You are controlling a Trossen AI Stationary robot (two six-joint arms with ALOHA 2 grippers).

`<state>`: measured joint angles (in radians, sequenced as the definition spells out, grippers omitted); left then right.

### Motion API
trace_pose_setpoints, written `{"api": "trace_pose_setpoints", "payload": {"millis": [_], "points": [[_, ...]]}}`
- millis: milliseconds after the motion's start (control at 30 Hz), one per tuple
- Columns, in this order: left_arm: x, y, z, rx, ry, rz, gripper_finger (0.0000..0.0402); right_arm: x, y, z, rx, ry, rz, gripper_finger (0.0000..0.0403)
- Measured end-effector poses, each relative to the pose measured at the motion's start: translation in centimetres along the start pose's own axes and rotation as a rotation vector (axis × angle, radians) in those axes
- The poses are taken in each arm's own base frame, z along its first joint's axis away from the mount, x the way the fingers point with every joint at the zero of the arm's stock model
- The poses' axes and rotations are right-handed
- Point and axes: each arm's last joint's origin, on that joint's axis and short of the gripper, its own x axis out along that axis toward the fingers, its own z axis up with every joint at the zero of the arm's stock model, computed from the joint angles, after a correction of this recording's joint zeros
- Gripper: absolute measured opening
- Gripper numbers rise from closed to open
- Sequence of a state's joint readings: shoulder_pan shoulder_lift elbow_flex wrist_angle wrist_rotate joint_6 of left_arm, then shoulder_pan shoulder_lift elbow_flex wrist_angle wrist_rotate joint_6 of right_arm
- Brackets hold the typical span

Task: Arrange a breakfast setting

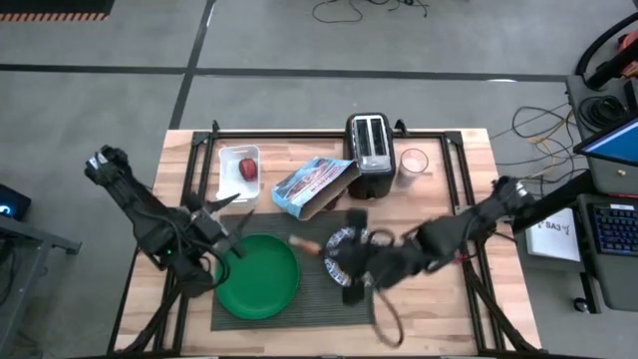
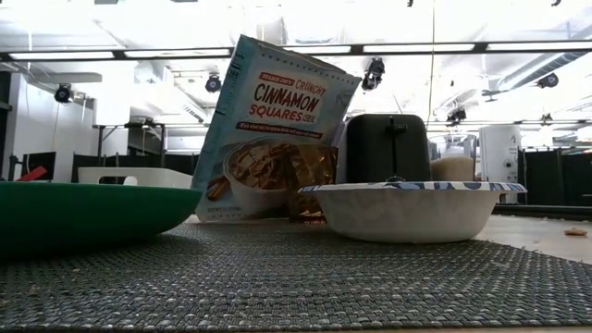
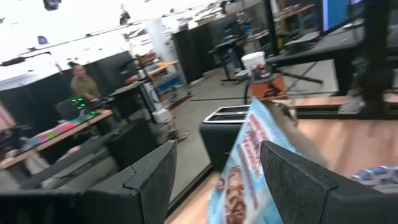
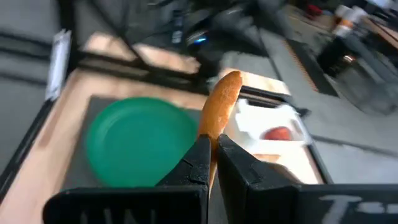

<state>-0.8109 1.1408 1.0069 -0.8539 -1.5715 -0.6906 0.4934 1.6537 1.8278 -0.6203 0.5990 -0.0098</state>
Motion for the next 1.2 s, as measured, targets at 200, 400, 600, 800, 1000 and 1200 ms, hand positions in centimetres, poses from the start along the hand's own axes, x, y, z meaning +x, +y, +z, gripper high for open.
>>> {"api": "trace_pose_setpoints", "payload": {"millis": [200, 400, 600, 800, 1000, 1200], "points": [[-1.3, -0.2, 0.3, -0.028, -0.006, -0.074, 0.0215, 3.8, 5.8, -1.9, -0.138, 0.023, 0.12, 0.0008], [-1.8, -0.2, 0.3, -0.065, -0.012, -0.102, 0.0215, 8.6, 9.8, -4.8, -0.209, 0.056, 0.125, 0.0008], [-1.9, -0.6, 0.1, -0.085, 0.012, -0.13, 0.0215, 13.3, 12.1, -8.0, -0.33, 0.081, -0.021, 0.0009], [-1.9, -1.2, -0.1, -0.069, 0.024, -0.142, 0.0215, 16.6, 12.7, -10.7, -0.515, 0.132, -0.146, 0.0009], [-1.9, -1.3, -0.2, -0.069, 0.024, -0.142, 0.0215, 18.7, 12.7, -12.5, -0.615, 0.178, -0.173, 0.0009], [-1.9, -1.3, -0.2, -0.067, 0.024, -0.142, 0.0215, 19.2, 12.6, -13.0, -0.595, 0.188, -0.186, 0.0034]]}}
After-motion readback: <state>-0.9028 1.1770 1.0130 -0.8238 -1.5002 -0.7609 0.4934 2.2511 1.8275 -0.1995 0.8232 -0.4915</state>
